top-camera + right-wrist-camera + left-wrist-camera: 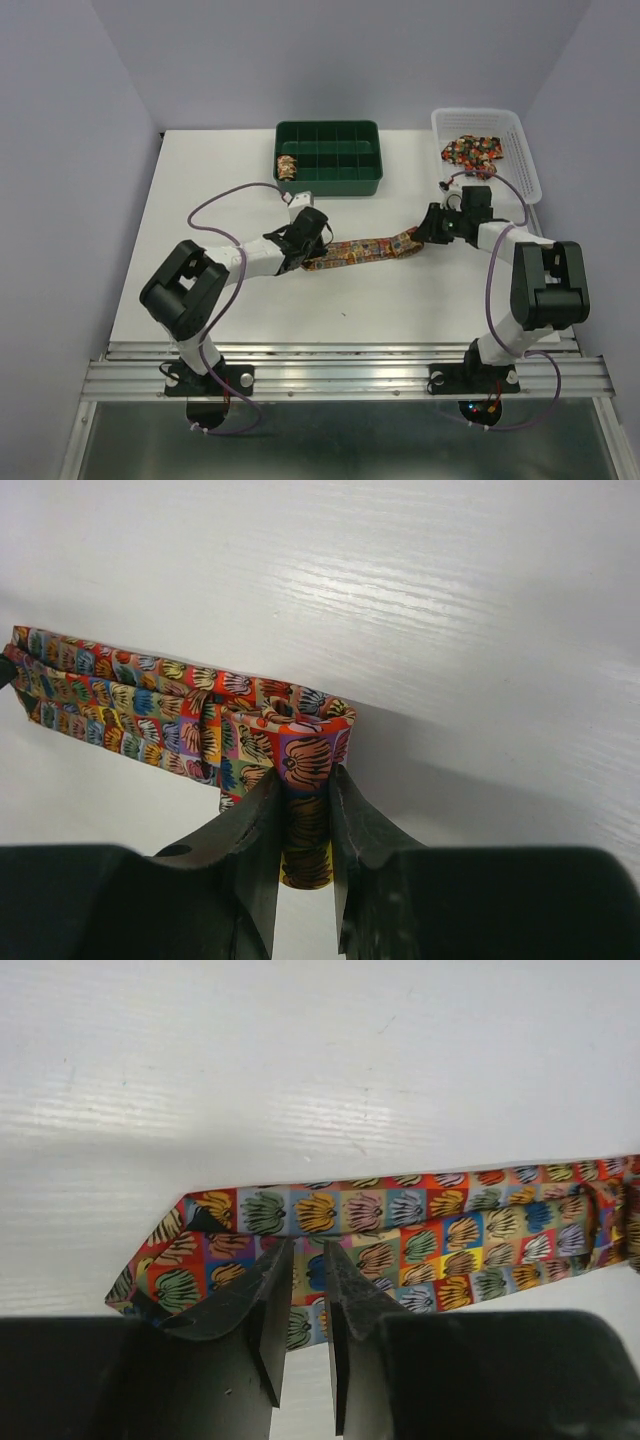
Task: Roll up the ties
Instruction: Roll the tie
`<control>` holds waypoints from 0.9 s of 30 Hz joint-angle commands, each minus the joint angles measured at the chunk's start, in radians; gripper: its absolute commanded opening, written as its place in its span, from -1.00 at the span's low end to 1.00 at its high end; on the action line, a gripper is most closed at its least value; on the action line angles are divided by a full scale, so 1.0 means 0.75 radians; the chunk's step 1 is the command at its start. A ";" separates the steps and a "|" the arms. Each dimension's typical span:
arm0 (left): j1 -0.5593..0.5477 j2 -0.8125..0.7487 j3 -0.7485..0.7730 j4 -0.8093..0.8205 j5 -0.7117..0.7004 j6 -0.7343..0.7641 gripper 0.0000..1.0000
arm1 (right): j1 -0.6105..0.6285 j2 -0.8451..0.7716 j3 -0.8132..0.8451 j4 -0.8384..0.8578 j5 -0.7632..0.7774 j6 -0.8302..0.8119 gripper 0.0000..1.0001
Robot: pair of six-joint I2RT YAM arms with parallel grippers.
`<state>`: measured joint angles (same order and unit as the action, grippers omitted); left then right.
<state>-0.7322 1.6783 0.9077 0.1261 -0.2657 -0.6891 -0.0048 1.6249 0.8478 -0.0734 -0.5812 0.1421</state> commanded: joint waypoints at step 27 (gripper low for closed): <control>0.019 -0.084 -0.257 -0.072 -0.047 -0.141 -0.55 | 0.501 -0.140 0.242 -0.377 0.930 0.013 -0.99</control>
<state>-0.7181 1.6470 0.7582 0.2115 -0.2638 -0.7860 0.3363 1.5436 0.9638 -0.3050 -0.0139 0.1371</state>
